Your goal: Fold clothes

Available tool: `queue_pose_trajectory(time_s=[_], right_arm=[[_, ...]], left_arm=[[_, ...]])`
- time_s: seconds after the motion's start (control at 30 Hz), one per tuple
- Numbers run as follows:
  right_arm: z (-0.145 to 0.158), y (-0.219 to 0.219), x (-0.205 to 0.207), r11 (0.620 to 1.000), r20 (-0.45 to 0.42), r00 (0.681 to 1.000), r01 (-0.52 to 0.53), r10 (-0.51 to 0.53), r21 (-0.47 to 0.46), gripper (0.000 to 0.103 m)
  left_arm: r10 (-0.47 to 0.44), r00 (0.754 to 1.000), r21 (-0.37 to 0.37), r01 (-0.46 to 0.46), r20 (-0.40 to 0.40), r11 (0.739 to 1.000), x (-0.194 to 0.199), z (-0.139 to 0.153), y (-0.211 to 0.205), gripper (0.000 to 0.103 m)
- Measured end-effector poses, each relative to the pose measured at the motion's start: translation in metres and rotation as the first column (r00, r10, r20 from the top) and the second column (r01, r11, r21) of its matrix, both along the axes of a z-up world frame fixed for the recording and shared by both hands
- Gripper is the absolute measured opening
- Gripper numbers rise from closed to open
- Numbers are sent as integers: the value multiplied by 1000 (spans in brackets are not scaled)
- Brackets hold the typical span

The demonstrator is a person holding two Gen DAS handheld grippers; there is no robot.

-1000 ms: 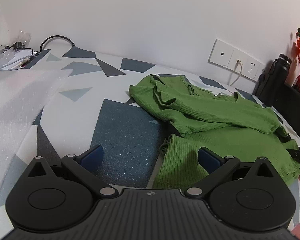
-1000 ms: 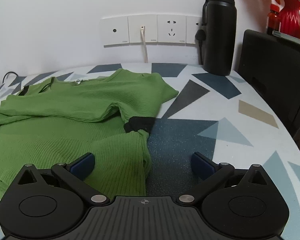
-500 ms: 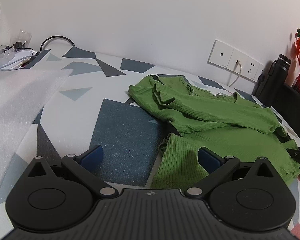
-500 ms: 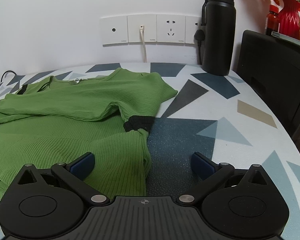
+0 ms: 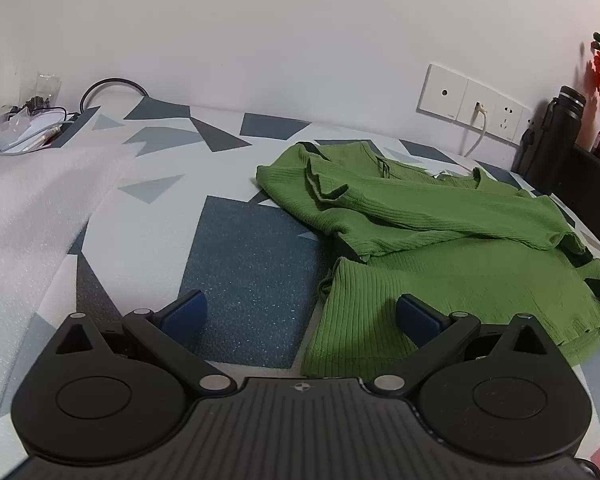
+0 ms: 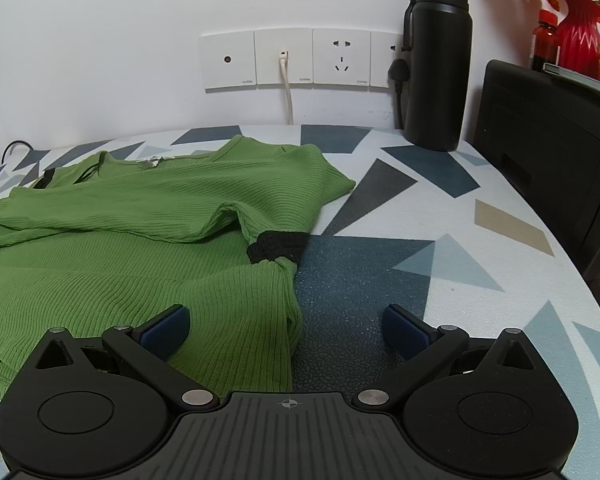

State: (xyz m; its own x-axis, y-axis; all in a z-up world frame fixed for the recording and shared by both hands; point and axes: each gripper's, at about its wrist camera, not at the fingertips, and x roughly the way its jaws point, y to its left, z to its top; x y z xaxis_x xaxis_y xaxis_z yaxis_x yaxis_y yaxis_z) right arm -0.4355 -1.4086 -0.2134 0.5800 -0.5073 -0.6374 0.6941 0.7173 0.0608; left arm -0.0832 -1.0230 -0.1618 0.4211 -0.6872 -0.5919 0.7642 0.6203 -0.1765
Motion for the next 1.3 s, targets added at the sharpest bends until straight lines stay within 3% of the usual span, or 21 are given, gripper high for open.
queue_pose_trajectory(time_s=[1.3], right_arm=[[0, 0, 0, 1000, -1, 1000, 3, -3, -3, 102]], left_arm=[[4, 1000, -5, -4, 1, 1000, 0, -1, 1, 102]])
